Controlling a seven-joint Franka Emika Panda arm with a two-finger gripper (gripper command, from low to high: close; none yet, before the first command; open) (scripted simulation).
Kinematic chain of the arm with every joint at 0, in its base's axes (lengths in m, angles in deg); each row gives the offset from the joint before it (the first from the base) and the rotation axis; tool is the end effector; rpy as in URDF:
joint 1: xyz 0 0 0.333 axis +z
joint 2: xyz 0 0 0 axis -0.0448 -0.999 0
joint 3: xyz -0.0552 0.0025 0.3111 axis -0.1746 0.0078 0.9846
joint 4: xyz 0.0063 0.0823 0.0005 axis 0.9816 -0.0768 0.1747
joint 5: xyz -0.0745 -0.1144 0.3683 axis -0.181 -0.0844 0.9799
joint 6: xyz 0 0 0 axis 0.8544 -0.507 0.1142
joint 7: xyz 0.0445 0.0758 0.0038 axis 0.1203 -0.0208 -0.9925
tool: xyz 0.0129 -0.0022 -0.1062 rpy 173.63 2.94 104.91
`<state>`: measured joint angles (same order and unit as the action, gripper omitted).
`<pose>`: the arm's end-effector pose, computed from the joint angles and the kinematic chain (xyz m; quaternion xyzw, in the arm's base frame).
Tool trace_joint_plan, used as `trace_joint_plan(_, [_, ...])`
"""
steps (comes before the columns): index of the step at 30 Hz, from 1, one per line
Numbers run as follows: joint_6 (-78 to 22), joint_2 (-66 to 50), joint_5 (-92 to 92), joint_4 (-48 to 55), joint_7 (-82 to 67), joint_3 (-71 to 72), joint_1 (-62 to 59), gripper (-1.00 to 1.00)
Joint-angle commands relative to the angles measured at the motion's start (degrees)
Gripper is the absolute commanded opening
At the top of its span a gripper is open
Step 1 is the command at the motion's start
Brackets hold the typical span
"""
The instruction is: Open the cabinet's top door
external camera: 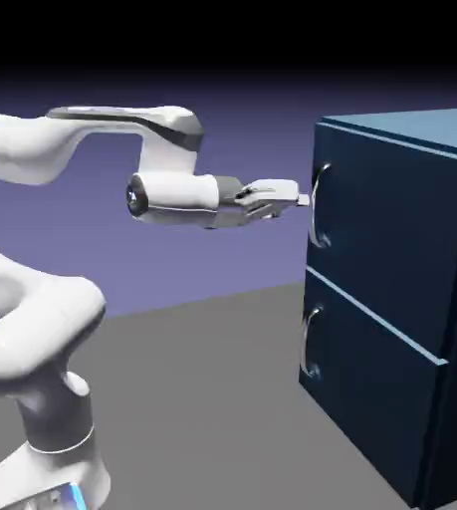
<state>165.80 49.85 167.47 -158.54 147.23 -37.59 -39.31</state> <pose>0.3448 0.0393 0.4867 0.1531 0.7376 0.1345 0.6437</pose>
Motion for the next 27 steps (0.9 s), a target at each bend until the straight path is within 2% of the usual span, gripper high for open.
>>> trace_joint_plan(1, [-0.3, 0.5, 2.5, 0.1, 1.0, 0.9, -0.8, 0.00])
trace_joint_plan(10, [-2.4, 4.3, 22.1, 1.2, 9.2, 7.9, -6.6, 0.00])
trace_joint_plan(15, [-5.1, -0.2, 24.1, 8.5, 7.8, 13.2, -16.9, 0.00])
trace_joint_plan(16, [-5.1, -0.2, 24.1, 8.5, 7.8, 13.2, -16.9, -1.00])
trace_joint_plan(21, [-9.5, -2.0, 19.9, 2.3, 5.5, 6.0, -8.6, -1.00])
trace_joint_plan(27, [-8.2, -9.3, 21.5, 1.0, -6.6, -3.5, 1.1, -1.00])
